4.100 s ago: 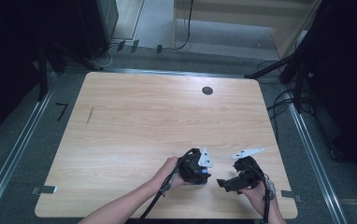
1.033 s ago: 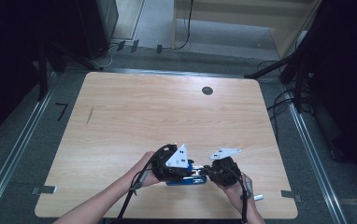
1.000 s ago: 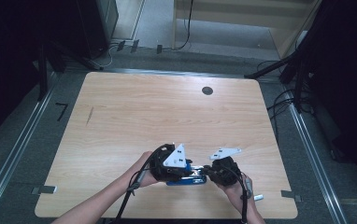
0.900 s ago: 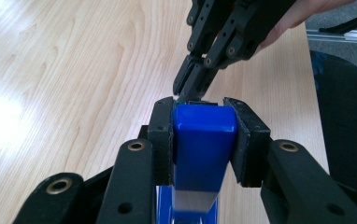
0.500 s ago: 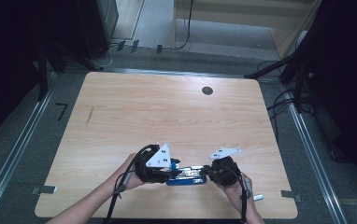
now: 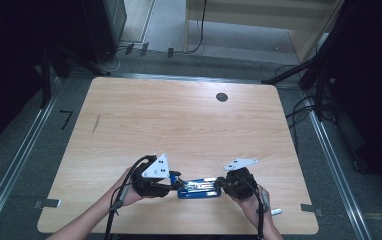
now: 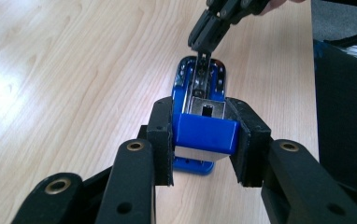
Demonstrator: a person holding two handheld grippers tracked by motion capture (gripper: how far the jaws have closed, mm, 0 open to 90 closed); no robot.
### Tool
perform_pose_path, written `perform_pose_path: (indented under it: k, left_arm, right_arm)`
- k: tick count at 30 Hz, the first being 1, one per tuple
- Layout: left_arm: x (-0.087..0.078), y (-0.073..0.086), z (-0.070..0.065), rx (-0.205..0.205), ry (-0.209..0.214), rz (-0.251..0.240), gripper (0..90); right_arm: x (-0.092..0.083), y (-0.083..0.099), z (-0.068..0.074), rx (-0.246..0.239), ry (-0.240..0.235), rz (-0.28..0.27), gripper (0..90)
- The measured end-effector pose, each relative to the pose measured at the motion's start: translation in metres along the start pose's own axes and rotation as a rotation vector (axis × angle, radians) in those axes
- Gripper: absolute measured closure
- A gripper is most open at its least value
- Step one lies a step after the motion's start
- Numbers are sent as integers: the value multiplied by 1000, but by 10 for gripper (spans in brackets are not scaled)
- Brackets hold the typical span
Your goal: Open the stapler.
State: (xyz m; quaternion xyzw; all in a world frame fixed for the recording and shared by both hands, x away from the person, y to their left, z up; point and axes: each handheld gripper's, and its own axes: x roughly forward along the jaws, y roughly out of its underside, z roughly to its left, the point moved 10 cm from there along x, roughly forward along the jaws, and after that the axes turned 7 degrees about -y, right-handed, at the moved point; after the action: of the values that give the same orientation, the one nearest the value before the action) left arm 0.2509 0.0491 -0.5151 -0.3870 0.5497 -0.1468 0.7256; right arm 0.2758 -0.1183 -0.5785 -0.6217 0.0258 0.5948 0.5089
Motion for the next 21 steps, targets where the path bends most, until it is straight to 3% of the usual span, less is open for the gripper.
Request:
perform_pose_path:
  k: [21]
  left_arm:
    - [-6, 34, 5, -47, 26, 73, 652]
  right_arm:
    - [0, 0, 0, -9, -2, 1, 853]
